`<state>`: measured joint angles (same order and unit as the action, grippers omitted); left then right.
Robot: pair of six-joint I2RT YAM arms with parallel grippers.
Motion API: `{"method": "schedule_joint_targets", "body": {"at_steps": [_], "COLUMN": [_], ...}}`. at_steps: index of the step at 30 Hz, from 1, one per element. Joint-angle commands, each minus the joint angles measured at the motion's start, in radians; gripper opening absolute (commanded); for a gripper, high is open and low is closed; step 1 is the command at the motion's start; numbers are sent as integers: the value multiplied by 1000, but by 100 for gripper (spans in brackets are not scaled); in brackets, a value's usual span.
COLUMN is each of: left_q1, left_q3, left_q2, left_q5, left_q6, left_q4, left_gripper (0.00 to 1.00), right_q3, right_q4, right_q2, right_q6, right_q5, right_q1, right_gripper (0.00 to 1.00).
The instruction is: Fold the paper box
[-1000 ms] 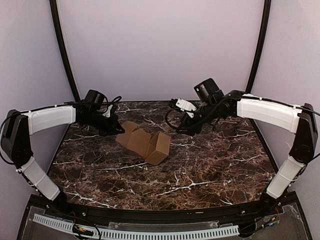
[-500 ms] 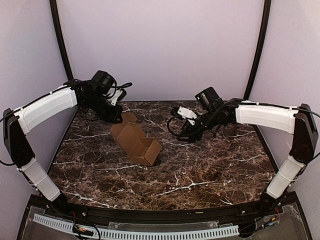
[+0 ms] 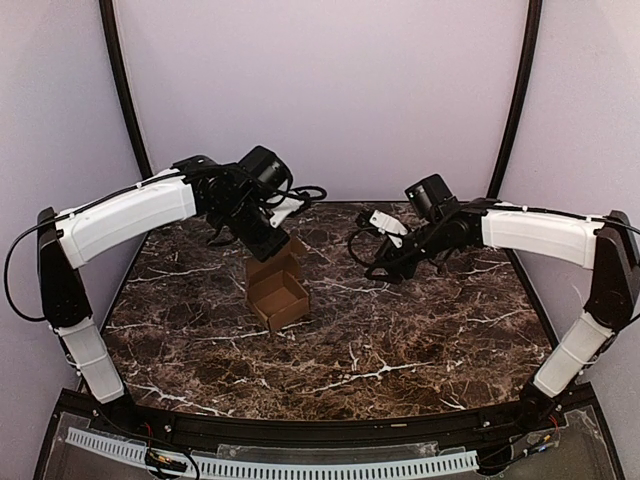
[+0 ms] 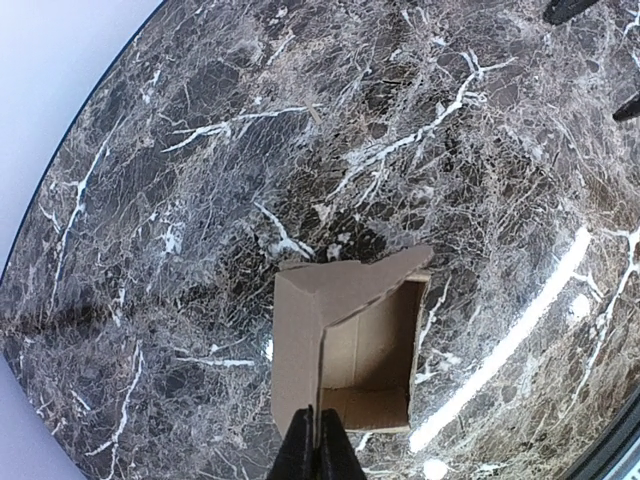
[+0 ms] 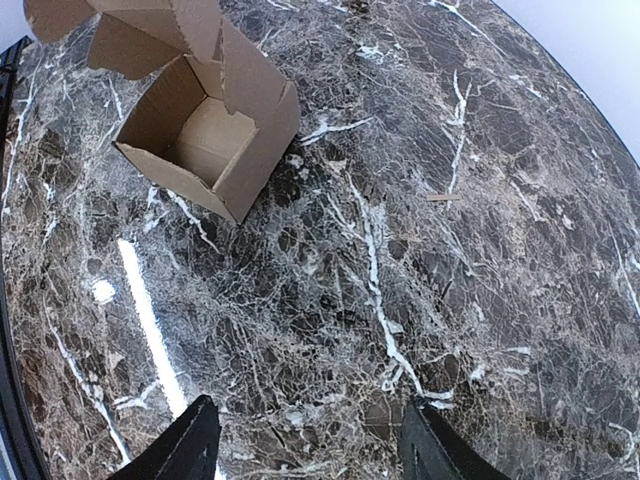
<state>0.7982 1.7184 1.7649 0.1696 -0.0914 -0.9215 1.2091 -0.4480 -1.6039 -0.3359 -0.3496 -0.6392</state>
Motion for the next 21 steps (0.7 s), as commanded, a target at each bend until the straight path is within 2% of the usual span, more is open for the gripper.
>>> {"method": "schedule_joint_targets", "body": {"at_steps": [1,10,11,12,14,17,21], "left_q1": [19,19,20,21,22,34,47], "left_q3": [-15,-96,-99,-96,-84,-90,-176], "left_q2": [-14,-69,-73,-74,-99,-173,-322], "left_q5": [71,42,51,63,83,110,165], "left_q6": [-50,-91,-97,-96,-81,-44,40], "left_q4": [-23,92,105,110,118,180,248], "left_gripper": [4,6,10,21,34,48,57], "right_q3": [-16,58,74,89,119,163,218], "right_q4": [25,11,6,0,-9,-16,5], "right_q2": [25,-67,-86,-103,-135,-165,-197], "right_q6": [21,60,62,66,70,59,23], "right_q5": [-55,-145,-149,-152,-162,-165,-157], "right_q1": [19,19,19,20,19,20,19], "right_gripper": [62,63,63,63,63,63,63]}}
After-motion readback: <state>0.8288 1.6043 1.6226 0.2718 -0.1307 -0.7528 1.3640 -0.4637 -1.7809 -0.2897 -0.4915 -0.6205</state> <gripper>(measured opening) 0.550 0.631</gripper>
